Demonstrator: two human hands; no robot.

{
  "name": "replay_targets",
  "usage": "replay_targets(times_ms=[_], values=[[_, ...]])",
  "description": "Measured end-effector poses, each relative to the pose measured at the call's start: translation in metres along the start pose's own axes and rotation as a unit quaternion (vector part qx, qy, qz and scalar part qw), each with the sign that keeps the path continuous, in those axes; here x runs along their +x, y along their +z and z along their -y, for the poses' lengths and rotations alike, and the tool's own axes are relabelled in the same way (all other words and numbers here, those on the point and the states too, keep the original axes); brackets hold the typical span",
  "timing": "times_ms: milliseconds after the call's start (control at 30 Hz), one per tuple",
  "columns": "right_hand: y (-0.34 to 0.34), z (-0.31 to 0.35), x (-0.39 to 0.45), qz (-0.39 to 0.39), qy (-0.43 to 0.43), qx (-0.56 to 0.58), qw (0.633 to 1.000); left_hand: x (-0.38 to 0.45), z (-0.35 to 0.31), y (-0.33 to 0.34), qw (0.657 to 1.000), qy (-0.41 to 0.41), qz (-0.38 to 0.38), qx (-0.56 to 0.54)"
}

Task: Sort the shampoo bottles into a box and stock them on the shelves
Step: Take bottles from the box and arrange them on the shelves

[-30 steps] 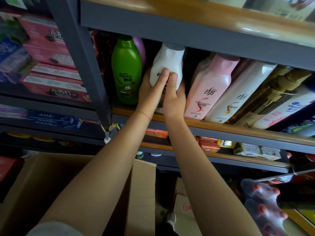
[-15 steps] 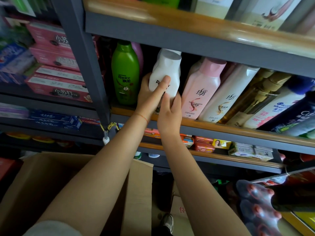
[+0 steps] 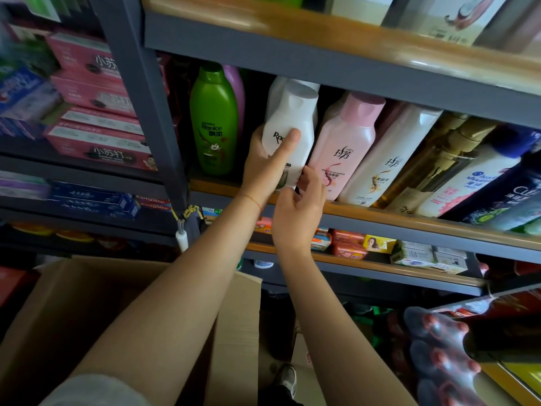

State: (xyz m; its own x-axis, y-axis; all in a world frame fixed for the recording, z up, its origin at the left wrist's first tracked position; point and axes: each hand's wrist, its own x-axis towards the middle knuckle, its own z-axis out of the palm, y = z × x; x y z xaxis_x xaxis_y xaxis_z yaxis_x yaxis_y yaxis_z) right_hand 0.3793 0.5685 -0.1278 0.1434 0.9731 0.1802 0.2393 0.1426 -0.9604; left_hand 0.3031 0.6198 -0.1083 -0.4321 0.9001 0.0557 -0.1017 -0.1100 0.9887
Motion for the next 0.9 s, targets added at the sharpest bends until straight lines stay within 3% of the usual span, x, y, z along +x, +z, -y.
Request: replay_targets(times_ms=[300, 400, 533, 600, 800, 900], values=[[-0.003, 0.002, 0.002, -0.021, -0.024, 0.000, 1.000, -0.008, -0.004, 0.003, 1.000, 0.010, -0.011, 0.025], [0.000, 0.005, -0.005, 0.009, -0.009, 0.023, 1.000, -0.016, -0.006, -0.010, 0.998, 0.004, -0.001, 0.057], [0.012, 0.014, -0.013, 0.068, 0.009, 0.083, 0.994, -0.034, -0.001, -0.043, 0.980, 0.081, -0.161, 0.085], [0.022, 0.019, -0.015, 0.098, -0.004, 0.109, 0.989, -0.035, 0.001, -0.059, 0.970, 0.102, -0.204, 0.077], [0.061, 0.036, -0.003, 0.188, 0.021, 0.125, 0.974, -0.020, 0.000, -0.071, 0.976, 0.076, -0.162, 0.123], [0.077, 0.041, 0.014, 0.187, 0.037, 0.113, 0.975, -0.007, -0.008, -0.074, 0.987, 0.017, -0.148, 0.060]])
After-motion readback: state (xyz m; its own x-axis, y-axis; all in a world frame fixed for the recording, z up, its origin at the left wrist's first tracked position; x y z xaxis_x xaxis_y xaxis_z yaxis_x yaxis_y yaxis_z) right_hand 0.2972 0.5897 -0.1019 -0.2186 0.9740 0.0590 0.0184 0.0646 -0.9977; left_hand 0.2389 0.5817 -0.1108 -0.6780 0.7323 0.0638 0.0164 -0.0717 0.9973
